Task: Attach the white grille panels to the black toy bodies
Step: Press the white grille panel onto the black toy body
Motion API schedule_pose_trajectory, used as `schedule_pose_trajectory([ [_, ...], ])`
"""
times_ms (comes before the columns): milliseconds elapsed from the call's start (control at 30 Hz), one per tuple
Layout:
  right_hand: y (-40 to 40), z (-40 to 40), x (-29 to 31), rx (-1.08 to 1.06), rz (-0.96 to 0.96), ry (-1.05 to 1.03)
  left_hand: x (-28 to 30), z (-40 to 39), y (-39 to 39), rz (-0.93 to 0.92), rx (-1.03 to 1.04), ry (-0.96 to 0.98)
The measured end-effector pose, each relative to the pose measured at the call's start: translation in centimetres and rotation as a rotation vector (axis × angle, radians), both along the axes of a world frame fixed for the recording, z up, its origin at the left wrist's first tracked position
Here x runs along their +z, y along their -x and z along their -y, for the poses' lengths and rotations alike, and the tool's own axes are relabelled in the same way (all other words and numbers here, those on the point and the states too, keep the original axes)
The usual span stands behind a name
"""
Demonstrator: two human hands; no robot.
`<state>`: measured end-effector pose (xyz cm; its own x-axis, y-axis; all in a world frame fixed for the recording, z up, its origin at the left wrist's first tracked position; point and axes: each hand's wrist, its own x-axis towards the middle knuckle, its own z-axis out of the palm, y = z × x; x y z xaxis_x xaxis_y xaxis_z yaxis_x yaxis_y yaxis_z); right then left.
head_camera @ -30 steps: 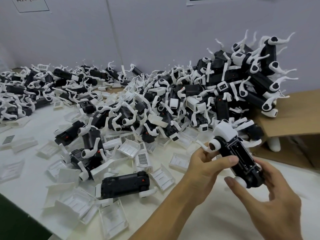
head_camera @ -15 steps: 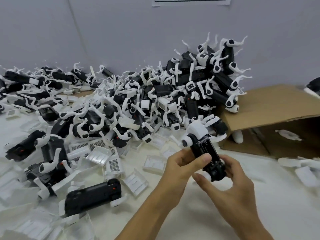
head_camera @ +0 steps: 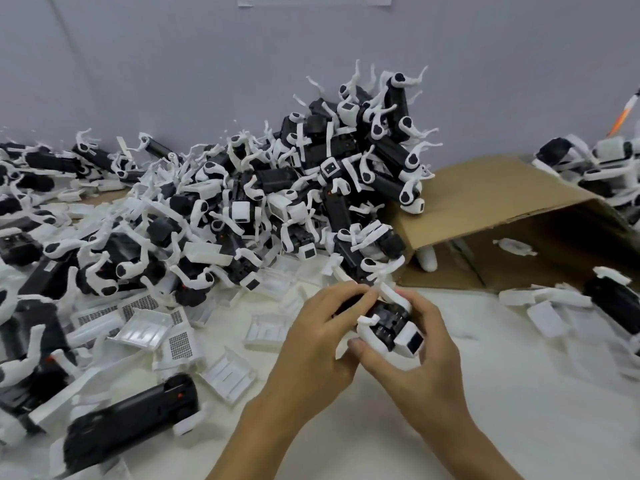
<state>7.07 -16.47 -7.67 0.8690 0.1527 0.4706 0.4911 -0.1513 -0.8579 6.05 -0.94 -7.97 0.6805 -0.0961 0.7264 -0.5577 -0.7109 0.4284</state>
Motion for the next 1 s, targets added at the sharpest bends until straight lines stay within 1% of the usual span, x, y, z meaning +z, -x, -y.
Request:
schedule_pose_trajectory([
  [100, -0.1, 0.2, 0.1, -0.054, 0.037, 0.034, 0.0, 0.3, 0.0, -0.026, -0.032, 0.042],
  [200, -0.1, 0.4, 0.5, -0.086, 0.041, 0.001, 0.3, 0.6, 0.1, -0.050, -0.056, 0.059],
  [333, 0.0, 0.0, 0.5, -0.023, -0.041, -0.045, 0.2, 0.6, 0.1, -0.061, -0.008, 0.017],
  [400, -0.1, 0.0, 0.5, -0.040, -0.048, -0.050, 0.2, 0.6, 0.1, -0.078, 0.003, -0.003],
  [467, 0.0, 0.2, 0.8, -0.069, -0.065, -0.103, -0.1, 1.2, 0.3, -0.087, 0.030, -0.087],
  [533, 0.0, 0.3, 1.0, -0.047, -0.095, -0.147, -0.1, 1.9, 0.3, -0.046, 0.106, -0.152],
  [567, 0.0, 0.2, 1.1, -0.019, -0.117, -0.169, -0.1, 2.2, 0.2, 0.001, 0.126, -0.129],
  [633, 0.0, 0.1, 1.1, 0.039, -0.153, -0.234, -0.2, 2.3, 0.0, 0.121, 0.135, 0.030],
  [667, 0.0, -0.1, 1.2, 0.052, -0.162, -0.270, 0.0, 2.1, -0.1, 0.158, 0.128, 0.161],
  [700, 0.1, -0.2, 1.3, 0.055, -0.162, -0.293, 0.5, 1.8, 0.0, 0.137, 0.104, 0.337],
  [800, 0.1, 0.0, 1.5, 0.018, -0.099, -0.246, 1.7, 1.2, 0.5, -0.127, -0.027, 1.016],
  [833, 0.1, 0.1, 1.5, 0.001, -0.076, -0.214, 1.9, 0.8, 0.3, -0.203, -0.056, 1.196],
  [867, 0.1, 0.3, 1.4, -0.013, -0.063, -0.188, 2.1, 0.3, 0.1, -0.283, -0.124, 1.346],
  [900, 0.1, 0.4, 1.3, -0.016, -0.054, -0.161, 2.2, -0.1, 0.0, -0.354, -0.246, 1.458],
  [967, 0.1, 0.3, 1.0, 0.021, 0.005, -0.079, 2.8, -0.5, 0.3, -0.492, -0.506, 1.631],
  [1000, 0.2, 0.2, 0.8, 0.055, 0.064, -0.023, 3.0, -0.6, 0.5, -0.540, -0.597, 1.719],
])
